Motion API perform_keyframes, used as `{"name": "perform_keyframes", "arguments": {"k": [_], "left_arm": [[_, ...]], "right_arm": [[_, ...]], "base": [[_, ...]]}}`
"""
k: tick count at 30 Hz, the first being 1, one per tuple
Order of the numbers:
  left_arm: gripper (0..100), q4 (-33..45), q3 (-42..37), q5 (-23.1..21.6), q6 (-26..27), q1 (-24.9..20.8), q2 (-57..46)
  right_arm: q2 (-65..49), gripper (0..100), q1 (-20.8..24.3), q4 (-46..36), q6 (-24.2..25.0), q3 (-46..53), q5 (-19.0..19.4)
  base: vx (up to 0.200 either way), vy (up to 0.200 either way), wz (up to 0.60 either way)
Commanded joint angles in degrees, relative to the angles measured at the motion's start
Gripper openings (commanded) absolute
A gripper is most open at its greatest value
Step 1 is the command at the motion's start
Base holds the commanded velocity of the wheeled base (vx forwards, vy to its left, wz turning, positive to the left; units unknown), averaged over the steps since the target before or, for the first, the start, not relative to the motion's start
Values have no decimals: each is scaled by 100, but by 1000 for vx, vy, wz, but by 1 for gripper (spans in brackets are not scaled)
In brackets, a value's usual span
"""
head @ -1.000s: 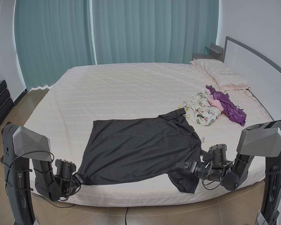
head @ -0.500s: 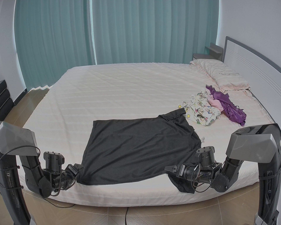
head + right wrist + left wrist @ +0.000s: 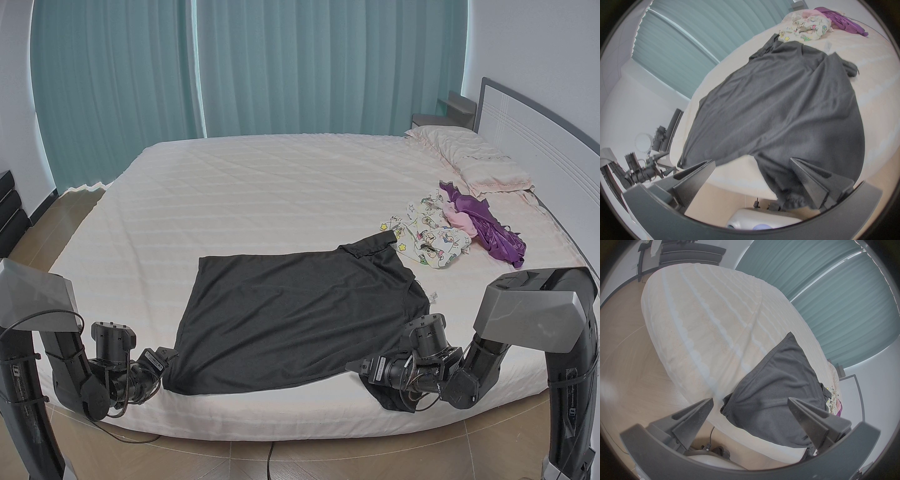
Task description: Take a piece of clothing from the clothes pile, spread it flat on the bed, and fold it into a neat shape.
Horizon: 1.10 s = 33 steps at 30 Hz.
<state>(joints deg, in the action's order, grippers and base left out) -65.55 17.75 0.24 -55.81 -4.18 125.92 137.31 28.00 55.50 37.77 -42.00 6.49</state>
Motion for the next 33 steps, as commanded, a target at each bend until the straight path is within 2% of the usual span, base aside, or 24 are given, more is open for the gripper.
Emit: {"name": "perform_keyframes", "arguments": {"k": [1, 3, 5, 10, 17, 20, 25, 29, 30, 31, 33], "left_arm": [[100, -2, 9, 11, 0, 5, -6], [100, -2, 9, 11, 0, 5, -6], [100, -2, 36, 11, 0, 14, -15], [100, -2, 27, 11, 0, 14, -6], [100, -2, 27, 11, 0, 14, -6], [100, -2, 27, 11, 0, 14, -6], [100, -2, 27, 11, 0, 14, 3], [100, -2, 27, 11, 0, 14, 12], [100, -2, 27, 11, 0, 14, 12], [100, -2, 36, 2, 0, 5, 12], [100, -2, 36, 2, 0, 5, 12]], "right_arm": [[-161, 100, 285, -145, -50, 174, 19], [-196, 100, 346, -224, -68, 201, 28], [-337, 100, 513, -752, -76, 174, 37], [-363, 100, 821, -980, -68, 148, -68], [-601, 100, 680, -919, -41, 174, -200], [-952, 100, 478, -980, -24, 236, -183], [-1242, 100, -383, -989, -156, 394, -148], [-1154, 100, -1016, -945, -621, 561, -77], [-1154, 100, -1016, -945, -621, 561, -77], [-1093, 100, -1280, -927, -903, 631, 81], [-1093, 100, -1280, -927, -903, 631, 81]], "base": [[0, 0, 0], [0, 0, 0], [0, 0, 0], [0, 0, 0], [0, 0, 0], [0, 0, 0], [0, 0, 0], [0, 0, 0], [0, 0, 0], [0, 0, 0], [0, 0, 0]]}}
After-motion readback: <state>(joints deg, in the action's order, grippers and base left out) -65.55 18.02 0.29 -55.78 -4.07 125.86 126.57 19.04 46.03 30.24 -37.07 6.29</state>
